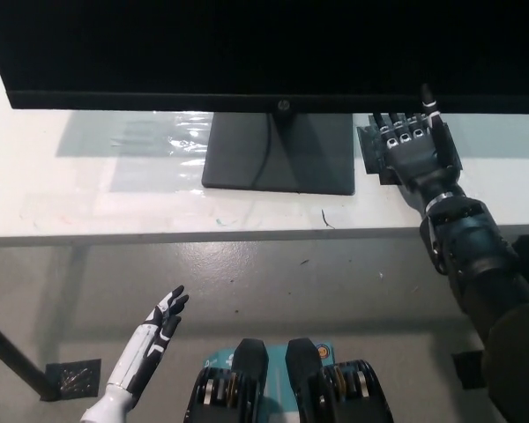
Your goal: The monitor is being placed at the center of the desk and the robot uses its right hand to grab on the right side of the monitor and tilt the angle of the montior sideways.
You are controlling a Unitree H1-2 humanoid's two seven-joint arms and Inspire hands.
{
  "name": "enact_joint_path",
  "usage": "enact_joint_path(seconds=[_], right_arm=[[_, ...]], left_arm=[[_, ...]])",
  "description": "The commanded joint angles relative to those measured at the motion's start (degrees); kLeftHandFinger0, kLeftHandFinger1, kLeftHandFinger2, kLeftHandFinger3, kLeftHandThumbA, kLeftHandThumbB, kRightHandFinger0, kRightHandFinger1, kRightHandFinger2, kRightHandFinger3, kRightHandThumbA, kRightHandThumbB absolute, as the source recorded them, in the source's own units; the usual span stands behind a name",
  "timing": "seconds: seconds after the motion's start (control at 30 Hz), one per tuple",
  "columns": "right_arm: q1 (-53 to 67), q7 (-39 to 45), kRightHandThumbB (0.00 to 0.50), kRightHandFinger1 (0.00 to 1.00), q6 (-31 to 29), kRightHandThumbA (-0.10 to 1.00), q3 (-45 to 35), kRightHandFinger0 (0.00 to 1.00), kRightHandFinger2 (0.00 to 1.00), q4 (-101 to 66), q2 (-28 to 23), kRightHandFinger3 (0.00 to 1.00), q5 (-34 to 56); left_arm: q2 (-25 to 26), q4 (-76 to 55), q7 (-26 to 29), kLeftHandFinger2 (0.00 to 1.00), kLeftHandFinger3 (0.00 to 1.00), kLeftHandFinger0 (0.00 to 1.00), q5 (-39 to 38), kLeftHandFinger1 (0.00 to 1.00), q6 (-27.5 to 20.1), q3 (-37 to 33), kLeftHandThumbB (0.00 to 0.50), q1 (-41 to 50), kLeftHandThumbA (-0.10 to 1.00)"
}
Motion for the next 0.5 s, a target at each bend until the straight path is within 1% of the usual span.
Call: enact_joint_path(seconds=[0.0, 0.1, 0.33, 0.37, 0.47], right_arm=[[-5.25, -8.16, 0.35, 1.0, -1.85, 1.0, -0.47, 1.0, 1.0, 1.03, -1.12, 1.0, -2.71], [-5.86, -8.5, 0.344, 1.0, -1.83, 1.0, -0.8, 1.0, 1.0, 1.18, -1.65, 1.0, -3.11], [-7.33, -10.63, 0.352, 1.0, -1.79, 1.0, -1.92, 1.0, 1.0, 1.45, -2.37, 1.0, -3.55], [-7.39, -11.02, 0.344, 1.0, -1.9, 1.0, -1.95, 1.0, 1.0, 1.49, -2.38, 1.0, -3.69], [-7.4, -11.17, 0.344, 1.0, -1.89, 1.0, -2.17, 1.0, 1.0, 1.46, -2.37, 1.0, -3.91]], left_arm=[[0.77, -1.24, 0.43, 1.0, 1.0, 1.0, -0.1, 1.0, -2.25, 0.1, 0.314, -0.82, 1.0], [0.87, -1.32, 0.7, 1.0, 1.0, 1.0, 0.47, 1.0, -2.25, -0.25, 0.304, -0.83, 1.0], [0.85, -1.13, 0.6, 1.0, 1.0, 1.0, 0.47, 1.0, -2.25, -0.38, 0.318, -1.09, 1.0], [0.83, -1.12, 0.23, 1.0, 1.0, 1.0, 0.14, 1.0, -2.25, -0.29, 0.318, -1.08, 1.0], [0.85, -1.11, 0.18, 1.0, 1.0, 1.0, 0.1, 1.0, -2.25, -0.28, 0.319, -1.1, 1.0]])
